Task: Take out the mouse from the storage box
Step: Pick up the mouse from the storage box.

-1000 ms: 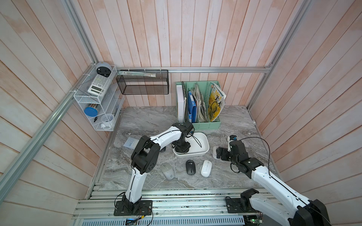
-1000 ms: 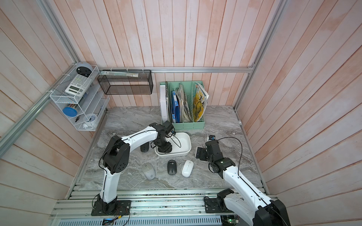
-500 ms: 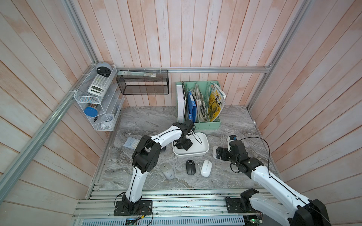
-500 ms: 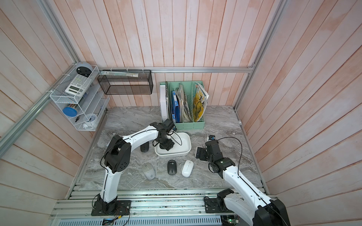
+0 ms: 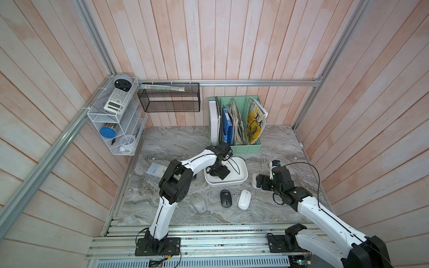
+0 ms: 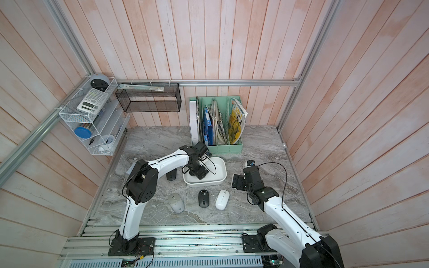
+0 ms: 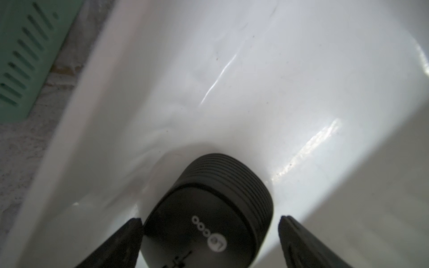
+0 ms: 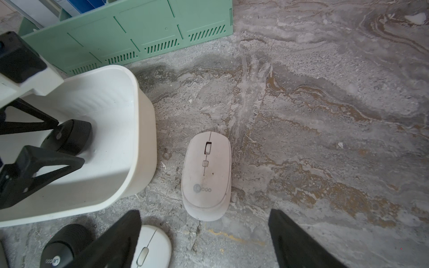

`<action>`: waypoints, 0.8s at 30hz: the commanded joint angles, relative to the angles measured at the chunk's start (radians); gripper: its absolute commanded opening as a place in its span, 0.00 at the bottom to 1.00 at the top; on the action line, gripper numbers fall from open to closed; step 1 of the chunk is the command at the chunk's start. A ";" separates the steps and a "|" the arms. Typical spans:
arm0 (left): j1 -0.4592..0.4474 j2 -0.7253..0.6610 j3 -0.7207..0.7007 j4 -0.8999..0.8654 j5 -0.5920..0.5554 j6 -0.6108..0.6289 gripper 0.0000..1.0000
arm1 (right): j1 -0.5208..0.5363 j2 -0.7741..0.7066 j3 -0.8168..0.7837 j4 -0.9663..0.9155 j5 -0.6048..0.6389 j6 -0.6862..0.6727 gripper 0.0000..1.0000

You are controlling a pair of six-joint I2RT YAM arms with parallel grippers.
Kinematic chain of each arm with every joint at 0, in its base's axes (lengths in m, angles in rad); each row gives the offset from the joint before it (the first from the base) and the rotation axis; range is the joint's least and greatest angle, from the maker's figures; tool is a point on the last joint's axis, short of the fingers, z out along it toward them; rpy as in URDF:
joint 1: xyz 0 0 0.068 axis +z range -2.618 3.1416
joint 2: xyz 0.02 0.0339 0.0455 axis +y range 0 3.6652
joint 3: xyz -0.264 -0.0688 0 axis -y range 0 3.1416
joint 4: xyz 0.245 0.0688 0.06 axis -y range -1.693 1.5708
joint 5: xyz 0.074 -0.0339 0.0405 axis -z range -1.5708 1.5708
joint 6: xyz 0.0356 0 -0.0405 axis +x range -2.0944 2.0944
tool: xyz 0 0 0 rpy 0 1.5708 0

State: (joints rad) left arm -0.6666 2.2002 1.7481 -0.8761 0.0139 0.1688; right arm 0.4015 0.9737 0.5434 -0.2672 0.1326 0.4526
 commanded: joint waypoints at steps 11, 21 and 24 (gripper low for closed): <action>-0.008 -0.007 -0.051 0.043 0.069 -0.007 0.78 | 0.000 0.007 0.004 0.007 0.013 0.012 0.93; -0.012 -0.113 -0.101 0.113 0.042 -0.061 0.56 | 0.000 -0.008 0.000 0.003 0.026 0.011 0.93; -0.024 -0.166 -0.138 0.148 0.025 -0.068 0.56 | 0.000 -0.022 -0.003 0.000 0.033 0.012 0.93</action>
State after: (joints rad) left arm -0.6765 2.1105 1.6302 -0.7807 0.0463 0.1207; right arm 0.4015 0.9718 0.5430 -0.2680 0.1379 0.4526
